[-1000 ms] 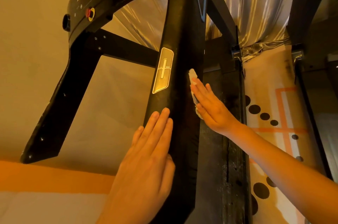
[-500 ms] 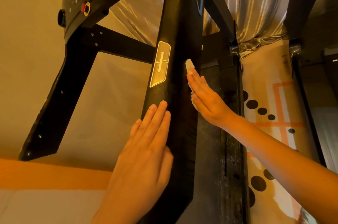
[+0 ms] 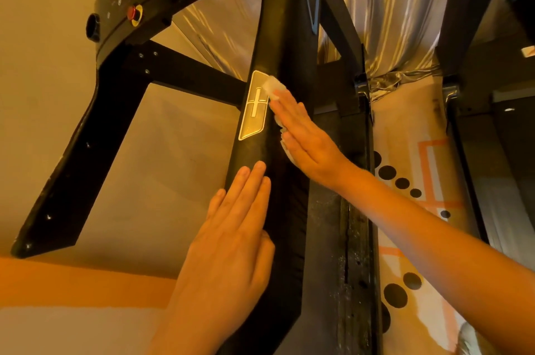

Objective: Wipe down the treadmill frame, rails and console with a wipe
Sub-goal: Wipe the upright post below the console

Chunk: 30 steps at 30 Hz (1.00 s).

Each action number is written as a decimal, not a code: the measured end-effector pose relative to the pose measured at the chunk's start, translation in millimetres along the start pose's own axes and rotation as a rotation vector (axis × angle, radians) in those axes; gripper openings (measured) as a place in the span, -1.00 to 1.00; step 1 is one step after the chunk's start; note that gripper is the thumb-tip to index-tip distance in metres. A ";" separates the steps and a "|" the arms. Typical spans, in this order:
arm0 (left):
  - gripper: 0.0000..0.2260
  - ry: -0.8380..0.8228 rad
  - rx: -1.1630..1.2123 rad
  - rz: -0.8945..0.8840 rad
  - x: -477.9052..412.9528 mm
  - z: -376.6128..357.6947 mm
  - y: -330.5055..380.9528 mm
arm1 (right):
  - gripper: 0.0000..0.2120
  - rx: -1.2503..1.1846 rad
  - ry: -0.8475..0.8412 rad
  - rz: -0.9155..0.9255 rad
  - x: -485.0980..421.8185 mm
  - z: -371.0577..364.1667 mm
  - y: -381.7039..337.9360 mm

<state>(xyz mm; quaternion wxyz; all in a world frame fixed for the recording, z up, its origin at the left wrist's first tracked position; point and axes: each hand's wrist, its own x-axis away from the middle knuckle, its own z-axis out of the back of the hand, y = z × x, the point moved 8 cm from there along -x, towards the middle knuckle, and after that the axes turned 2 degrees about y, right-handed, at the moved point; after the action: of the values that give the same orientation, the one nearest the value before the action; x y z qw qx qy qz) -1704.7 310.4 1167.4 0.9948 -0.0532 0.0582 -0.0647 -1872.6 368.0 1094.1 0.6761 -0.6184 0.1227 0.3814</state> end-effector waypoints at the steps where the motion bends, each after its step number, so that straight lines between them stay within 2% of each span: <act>1: -0.43 -0.004 -0.002 -0.002 0.0 -1.1 -0.5 | -0.52 0.031 -0.044 0.045 -12.2 1.9 -8.7; 6: -0.42 -0.022 0.050 -0.007 0.5 -3.3 -2.0 | -0.54 0.213 -0.213 0.208 -50.0 6.7 -33.1; 9: -0.42 -0.034 0.073 0.010 1.4 -1.9 -2.9 | -0.55 0.217 -0.182 0.206 -49.8 3.4 -38.8; 12: -0.43 -0.039 0.095 0.021 2.2 0.2 -1.2 | -0.59 0.159 -0.081 0.168 -30.1 9.8 -30.6; 16: -0.44 -0.040 0.111 0.027 3.1 2.0 0.4 | -0.52 0.132 0.009 0.099 2.9 7.9 -9.1; 25: -0.47 -0.051 0.160 0.038 9.3 6.7 0.1 | -0.49 0.022 0.027 -0.138 54.1 -6.9 34.9; 30: -0.47 -0.019 0.111 0.066 30.4 5.0 0.2 | -0.51 -0.084 0.104 -0.217 54.0 -8.8 19.0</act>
<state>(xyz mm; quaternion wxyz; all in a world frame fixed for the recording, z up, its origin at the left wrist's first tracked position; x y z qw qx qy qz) -1674.0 306.9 1169.0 0.9983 0.0033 0.0469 -0.0344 -1845.9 378.4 1043.7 0.6795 -0.6748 0.0741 0.2782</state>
